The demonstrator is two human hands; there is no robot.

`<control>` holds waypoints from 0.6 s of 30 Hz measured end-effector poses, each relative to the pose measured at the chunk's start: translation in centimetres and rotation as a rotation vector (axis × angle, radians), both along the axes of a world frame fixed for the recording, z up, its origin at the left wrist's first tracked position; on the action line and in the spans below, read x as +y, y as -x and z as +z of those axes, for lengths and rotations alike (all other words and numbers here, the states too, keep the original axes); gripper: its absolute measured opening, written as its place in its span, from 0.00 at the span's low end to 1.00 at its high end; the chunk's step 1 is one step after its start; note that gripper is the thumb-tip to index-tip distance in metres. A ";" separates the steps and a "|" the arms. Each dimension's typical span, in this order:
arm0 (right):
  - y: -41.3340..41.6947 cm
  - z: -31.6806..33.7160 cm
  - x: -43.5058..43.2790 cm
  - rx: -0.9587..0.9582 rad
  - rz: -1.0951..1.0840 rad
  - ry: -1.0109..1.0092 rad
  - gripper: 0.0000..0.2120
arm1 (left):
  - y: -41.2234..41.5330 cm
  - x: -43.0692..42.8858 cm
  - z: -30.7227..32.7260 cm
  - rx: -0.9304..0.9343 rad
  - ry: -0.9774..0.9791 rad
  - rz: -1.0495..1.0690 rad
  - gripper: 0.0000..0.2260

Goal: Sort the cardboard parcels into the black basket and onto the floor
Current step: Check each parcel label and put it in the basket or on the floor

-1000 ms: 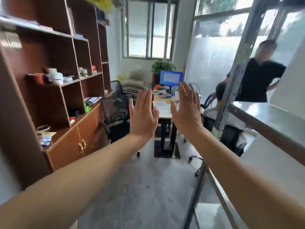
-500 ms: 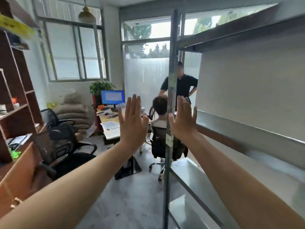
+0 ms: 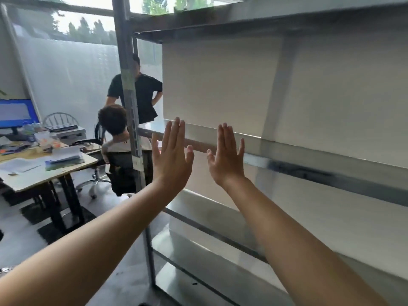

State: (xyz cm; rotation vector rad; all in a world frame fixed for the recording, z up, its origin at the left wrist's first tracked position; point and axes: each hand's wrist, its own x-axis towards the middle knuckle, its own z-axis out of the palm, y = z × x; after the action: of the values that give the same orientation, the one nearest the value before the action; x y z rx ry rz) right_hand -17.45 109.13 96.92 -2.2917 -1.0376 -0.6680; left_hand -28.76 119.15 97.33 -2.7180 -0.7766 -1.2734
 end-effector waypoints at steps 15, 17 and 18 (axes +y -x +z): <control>-5.3 3.9 -34.5 -0.057 -0.415 -0.076 0.32 | -11.6 -31.7 2.5 -0.017 -0.059 -0.416 0.27; -5.9 3.7 -40.3 -0.072 -0.472 -0.056 0.31 | -13.1 -36.9 1.8 0.000 -0.069 -0.469 0.27; -6.2 3.5 -43.2 -0.076 -0.501 -0.050 0.31 | -13.9 -39.4 1.4 0.009 -0.084 -0.495 0.27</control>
State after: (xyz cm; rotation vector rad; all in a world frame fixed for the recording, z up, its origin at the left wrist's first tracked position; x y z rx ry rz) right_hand -11.28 65.93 100.39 -2.5143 -0.4621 -0.9677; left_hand -14.89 79.72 98.76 -2.9438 -0.0347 -1.3222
